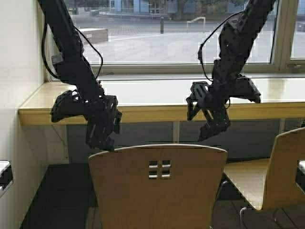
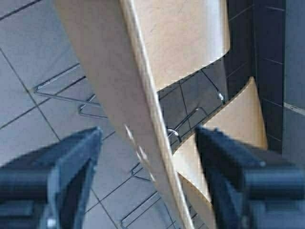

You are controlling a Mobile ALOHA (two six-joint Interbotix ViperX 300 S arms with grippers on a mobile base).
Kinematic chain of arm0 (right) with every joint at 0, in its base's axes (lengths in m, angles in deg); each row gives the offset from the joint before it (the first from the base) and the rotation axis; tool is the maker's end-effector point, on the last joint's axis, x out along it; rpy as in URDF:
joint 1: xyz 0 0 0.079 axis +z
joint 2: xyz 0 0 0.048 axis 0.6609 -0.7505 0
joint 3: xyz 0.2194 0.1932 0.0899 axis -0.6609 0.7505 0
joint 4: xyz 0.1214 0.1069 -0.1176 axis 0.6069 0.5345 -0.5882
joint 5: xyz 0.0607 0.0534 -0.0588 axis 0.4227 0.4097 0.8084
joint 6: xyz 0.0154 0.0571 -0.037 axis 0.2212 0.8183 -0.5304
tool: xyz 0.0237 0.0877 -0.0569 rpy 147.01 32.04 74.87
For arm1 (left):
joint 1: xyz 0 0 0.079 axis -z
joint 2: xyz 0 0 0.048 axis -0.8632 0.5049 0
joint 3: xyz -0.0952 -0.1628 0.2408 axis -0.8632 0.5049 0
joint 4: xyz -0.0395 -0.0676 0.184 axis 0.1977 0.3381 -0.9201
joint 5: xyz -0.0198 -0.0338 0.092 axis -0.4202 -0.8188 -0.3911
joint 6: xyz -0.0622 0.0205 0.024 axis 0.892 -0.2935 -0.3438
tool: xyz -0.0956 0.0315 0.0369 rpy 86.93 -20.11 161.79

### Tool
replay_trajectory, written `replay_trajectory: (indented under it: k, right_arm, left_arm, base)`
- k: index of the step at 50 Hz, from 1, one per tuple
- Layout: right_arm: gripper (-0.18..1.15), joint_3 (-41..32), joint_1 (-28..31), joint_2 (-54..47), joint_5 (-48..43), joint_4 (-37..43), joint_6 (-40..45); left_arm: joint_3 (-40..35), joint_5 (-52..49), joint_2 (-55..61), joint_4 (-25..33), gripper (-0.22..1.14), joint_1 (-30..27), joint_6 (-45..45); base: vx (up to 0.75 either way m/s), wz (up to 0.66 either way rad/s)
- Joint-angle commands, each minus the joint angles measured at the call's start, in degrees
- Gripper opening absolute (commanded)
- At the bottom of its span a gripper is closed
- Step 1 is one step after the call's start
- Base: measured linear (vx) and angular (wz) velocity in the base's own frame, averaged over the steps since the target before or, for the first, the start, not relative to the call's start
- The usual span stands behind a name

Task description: Push the chairs under the table

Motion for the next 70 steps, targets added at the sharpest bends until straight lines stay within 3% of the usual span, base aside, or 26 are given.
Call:
replay_trajectory:
  k: [1,30,70]
  right_arm:
    - [1.03,-0.4,-0.5,1.1,-0.4,0.1,0.0]
    - [1.03,-3.1,-0.8,-5.6,0.9,0.2,0.1]
    - [1.03,-16.2,-3.0,-21.9,4.1,1.1,-0.1]
  left_arm:
    - [-0.4,-0.5,-1.0,0.1,0.92,-0.1,-0.2]
    - [-0.4,-1.4,2.9,0.2,0.92,-0.1,-0.1]
    - [-11.7,-1.8,15.6,0.6,0.92,-1.0,0.1]
  base:
    - [0.08,-0.01]
    - [0.08,-0.01]
    - [0.00,0.00]
